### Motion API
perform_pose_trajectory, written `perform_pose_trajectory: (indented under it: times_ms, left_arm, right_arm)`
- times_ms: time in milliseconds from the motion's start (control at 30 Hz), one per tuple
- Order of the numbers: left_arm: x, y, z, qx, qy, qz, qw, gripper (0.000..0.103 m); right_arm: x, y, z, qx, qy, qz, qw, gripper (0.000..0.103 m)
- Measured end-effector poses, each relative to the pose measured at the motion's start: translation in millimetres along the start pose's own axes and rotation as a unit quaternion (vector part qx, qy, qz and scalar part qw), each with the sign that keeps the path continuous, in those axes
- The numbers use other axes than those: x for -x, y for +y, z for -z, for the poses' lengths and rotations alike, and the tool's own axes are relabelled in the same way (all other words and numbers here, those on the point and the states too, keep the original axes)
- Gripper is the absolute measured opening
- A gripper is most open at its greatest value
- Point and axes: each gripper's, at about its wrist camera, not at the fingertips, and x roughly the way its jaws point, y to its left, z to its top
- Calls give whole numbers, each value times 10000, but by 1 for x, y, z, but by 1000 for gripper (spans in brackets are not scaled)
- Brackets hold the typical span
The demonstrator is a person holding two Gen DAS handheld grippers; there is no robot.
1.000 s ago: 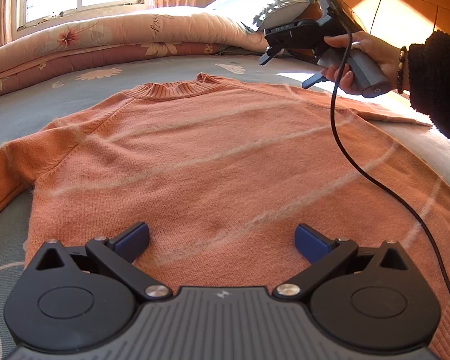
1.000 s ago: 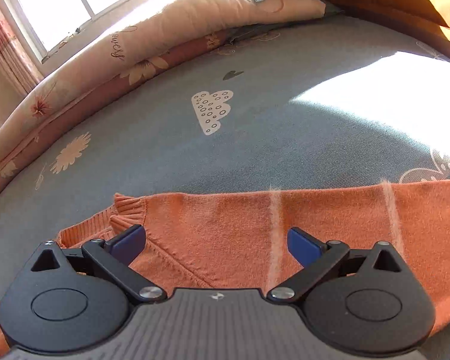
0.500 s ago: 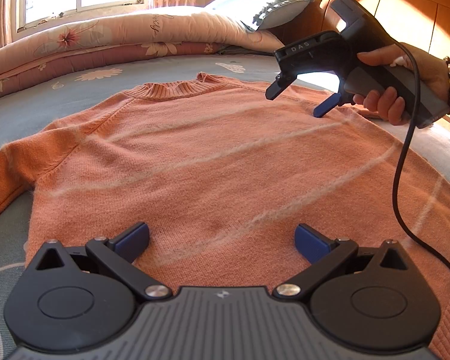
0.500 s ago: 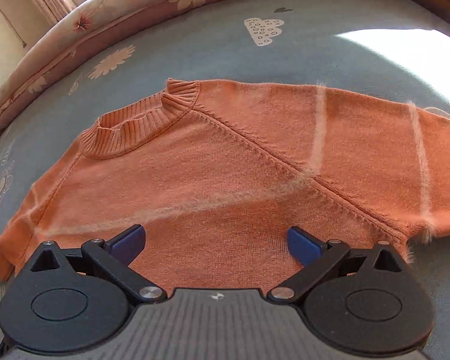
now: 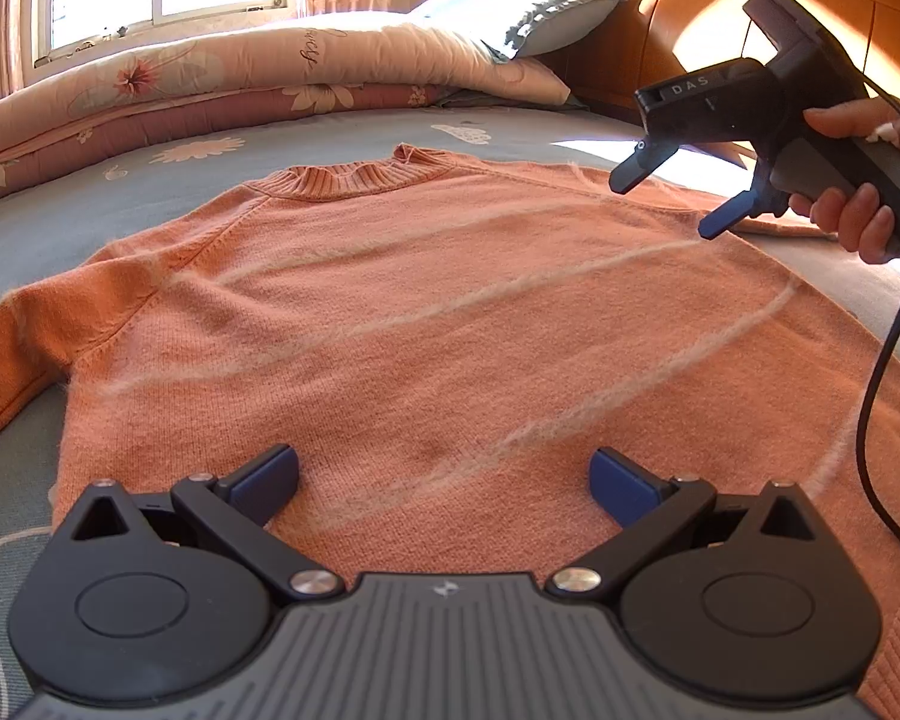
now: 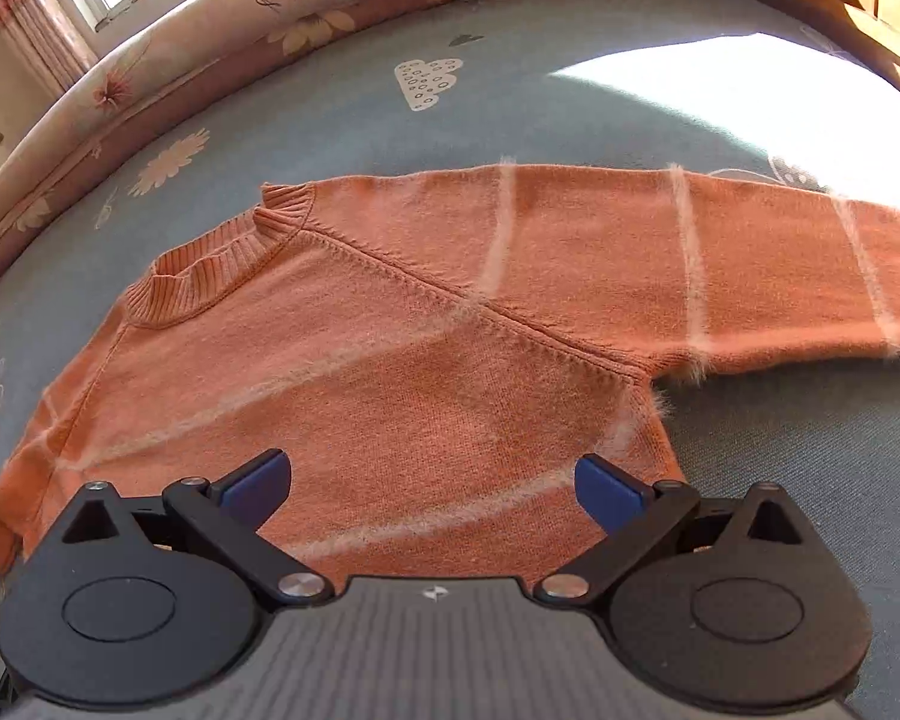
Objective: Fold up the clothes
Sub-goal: 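Move the right gripper back over the sweater body toward the hem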
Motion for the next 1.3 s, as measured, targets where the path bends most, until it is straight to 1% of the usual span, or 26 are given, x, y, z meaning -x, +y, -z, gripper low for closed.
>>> perform_pose_trajectory:
  times_ms: [133, 167, 267, 300, 400, 433, 533, 600, 633, 700, 733, 867, 933, 1000, 1067, 1200, 1300]
  left_arm:
    - [0, 0, 0, -1, -1, 0, 10000, 102]
    - [0, 0, 0, -1, -1, 1, 10000, 102]
    - [1, 0, 0, -13, 11, 18, 10000, 102]
    - [2, 0, -1, -32, 27, 38, 10000, 102]
    - [7, 2, -4, 14, 58, 89, 9999, 102]
    - [11, 3, -6, 64, 16, 113, 9999, 102]
    - [25, 8, -14, 241, -176, 186, 9994, 102]
    - [26, 9, -17, 308, -64, 138, 9994, 102]
    - [24, 9, -16, 330, 59, 119, 9994, 102]
    - [17, 8, -10, 356, 321, 80, 9988, 102]
    - [13, 7, -6, 359, 435, 52, 9984, 102]
    - [24, -6, 1, 458, 607, -146, 9970, 102]
    - [30, -12, 4, 511, 683, -248, 9961, 102]
    - [42, -15, 13, 801, 732, -200, 9939, 102]
    - [54, -21, 26, 917, 723, -311, 9927, 102]
    - [77, -35, 49, 837, 601, -567, 9931, 102]
    - [90, -40, 63, 774, 425, -634, 9941, 102]
  right_arm:
    - [3, -3, 8, -19, 38, 6, 10000, 102]
    - [4, -4, 11, -18, 22, 72, 10000, 102]
    - [13, -4, 23, 58, -147, 582, 9982, 102]
    - [19, -4, 29, 107, -199, 671, 9975, 102]
    - [37, -2, 54, 198, -174, 456, 9986, 102]
    - [43, -1, 66, 238, -165, 467, 9985, 102]
    - [53, 10, 105, 597, -73, 572, 9966, 102]
    - [55, 18, 126, 876, -42, 707, 9936, 103]
    - [55, 22, 137, 1039, -48, 822, 9912, 103]
    - [57, 30, 156, 1292, -127, 1025, 9862, 103]
    - [59, 31, 162, 1292, -180, 1046, 9859, 103]
    - [70, 27, 180, 1064, -310, 958, 9892, 103]
    - [74, 24, 189, 1151, -369, 897, 9886, 103]
    - [77, 23, 194, 1216, -423, 848, 9880, 103]
    - [77, 22, 196, 1238, -470, 833, 9877, 103]
    - [77, 23, 200, 1255, -564, 852, 9868, 103]
    - [79, 21, 207, 1284, -744, 810, 9856, 103]
